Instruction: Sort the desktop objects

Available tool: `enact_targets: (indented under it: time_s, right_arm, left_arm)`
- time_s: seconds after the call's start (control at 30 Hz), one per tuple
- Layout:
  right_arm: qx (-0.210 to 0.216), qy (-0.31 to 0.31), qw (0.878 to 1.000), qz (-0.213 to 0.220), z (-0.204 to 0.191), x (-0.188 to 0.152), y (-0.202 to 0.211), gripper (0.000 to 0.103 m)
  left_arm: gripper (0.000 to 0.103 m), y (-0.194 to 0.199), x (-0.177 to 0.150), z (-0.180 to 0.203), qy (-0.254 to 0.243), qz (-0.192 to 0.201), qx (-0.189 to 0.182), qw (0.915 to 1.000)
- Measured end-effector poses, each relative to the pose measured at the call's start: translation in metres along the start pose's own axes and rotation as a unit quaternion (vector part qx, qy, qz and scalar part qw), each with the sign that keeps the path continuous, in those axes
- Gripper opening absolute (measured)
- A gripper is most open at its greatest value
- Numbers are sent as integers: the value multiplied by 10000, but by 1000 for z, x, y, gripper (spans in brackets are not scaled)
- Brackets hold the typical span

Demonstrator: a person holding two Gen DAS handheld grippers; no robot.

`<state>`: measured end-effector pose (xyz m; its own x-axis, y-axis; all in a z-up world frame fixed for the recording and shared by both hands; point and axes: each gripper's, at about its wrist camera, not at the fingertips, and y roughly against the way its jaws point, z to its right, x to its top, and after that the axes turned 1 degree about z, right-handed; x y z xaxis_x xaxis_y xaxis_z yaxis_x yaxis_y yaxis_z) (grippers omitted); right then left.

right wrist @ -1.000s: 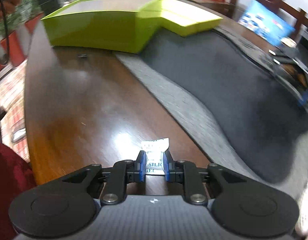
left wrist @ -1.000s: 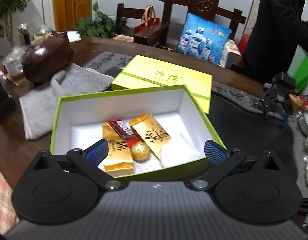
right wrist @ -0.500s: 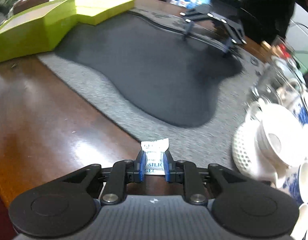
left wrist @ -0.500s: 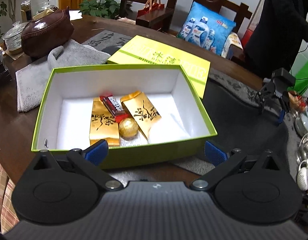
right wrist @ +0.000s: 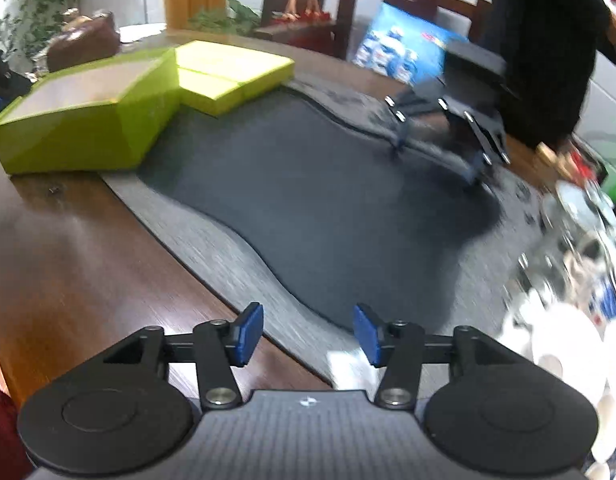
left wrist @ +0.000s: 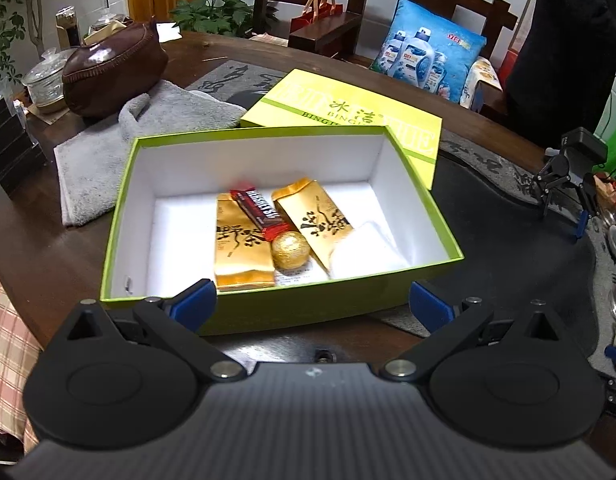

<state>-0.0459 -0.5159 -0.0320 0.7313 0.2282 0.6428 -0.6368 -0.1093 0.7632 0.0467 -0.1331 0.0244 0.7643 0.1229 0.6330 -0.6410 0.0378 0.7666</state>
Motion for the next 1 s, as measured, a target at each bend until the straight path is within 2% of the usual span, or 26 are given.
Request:
enact_targets:
  time_s: [0.03,0.2,0.33,0.57,0.73,1.0]
  right_arm:
    - [59,8,10000,29,-6,6,-1,63]
    - [442,-13,9990,107,-33,38,-10,72]
    - [636,20,9976,275,-56,69,-12,72]
    - [980,-43,9933,613,-95,145,-32,72]
    - [880,225,9949,445,-130,191,-73,72]
    - [586,354,9975,-195,-159,209,-132,71]
  left_arm:
    - [103,0,2,-2,6,-11,-4,10000]
    - [103,3,7,-19,-6,-12,50,10000]
    - [103,3,18,-41,45,106,191,9998]
    - [103,-10,39,-95,463,258,519,9972]
    - [103,-36,48,-129,729,39,636,9953]
    - [103,-70,55,-146,762,-429,467,9951]
